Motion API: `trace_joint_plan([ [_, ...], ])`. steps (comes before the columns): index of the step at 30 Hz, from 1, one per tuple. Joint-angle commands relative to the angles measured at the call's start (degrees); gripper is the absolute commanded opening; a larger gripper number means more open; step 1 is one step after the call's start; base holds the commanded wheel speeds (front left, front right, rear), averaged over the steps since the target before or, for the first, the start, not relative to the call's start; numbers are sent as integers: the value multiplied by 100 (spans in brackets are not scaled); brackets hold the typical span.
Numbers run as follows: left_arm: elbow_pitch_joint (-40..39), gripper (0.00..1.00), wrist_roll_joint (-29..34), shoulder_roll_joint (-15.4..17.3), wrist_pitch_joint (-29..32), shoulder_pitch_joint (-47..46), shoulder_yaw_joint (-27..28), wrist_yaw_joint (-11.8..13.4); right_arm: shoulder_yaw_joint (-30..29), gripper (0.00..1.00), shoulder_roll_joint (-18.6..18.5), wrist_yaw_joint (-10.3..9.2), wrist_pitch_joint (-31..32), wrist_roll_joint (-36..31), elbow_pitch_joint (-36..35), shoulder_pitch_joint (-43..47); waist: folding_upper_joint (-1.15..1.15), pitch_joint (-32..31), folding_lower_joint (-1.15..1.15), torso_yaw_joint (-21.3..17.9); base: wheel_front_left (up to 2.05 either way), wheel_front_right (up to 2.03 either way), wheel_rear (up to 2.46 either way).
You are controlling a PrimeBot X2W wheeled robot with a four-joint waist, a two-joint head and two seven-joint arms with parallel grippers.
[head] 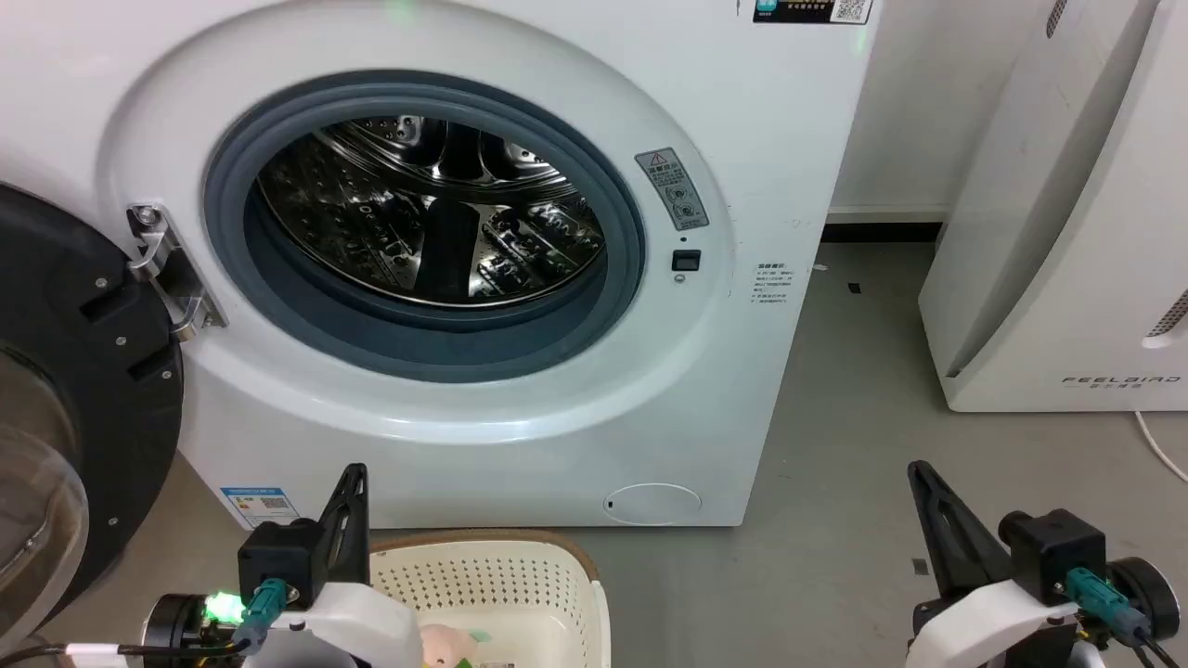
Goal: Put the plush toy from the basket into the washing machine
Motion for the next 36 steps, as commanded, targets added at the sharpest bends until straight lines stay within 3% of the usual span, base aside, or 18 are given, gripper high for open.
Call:
trace_joint_plan([
  [1, -27, 0, 10, 0, 2, -84, 13, -24, -3, 0, -3, -4, 8, -44, -23, -80, 0, 0, 0, 0, 0, 0, 0],
  [24, -27, 0, 10, 0, 2, -84, 13, -24, -3, 0, -3, -4, 8, -44, -23, -80, 0, 0, 0, 0, 0, 0, 0],
  [25, 7, 100, -1, 0, -2, 0, 5, -1, -17, 100, 0, 1, -2, 0, 32, 1, 0, 0, 0, 0, 0, 0, 0],
  [36, 65, 100, -63, -3, -129, -42, -61, 95, -100, 100, -2, 1, -132, 282, -13, 9, 0, 38, 0, -1, 0, 0, 0],
])
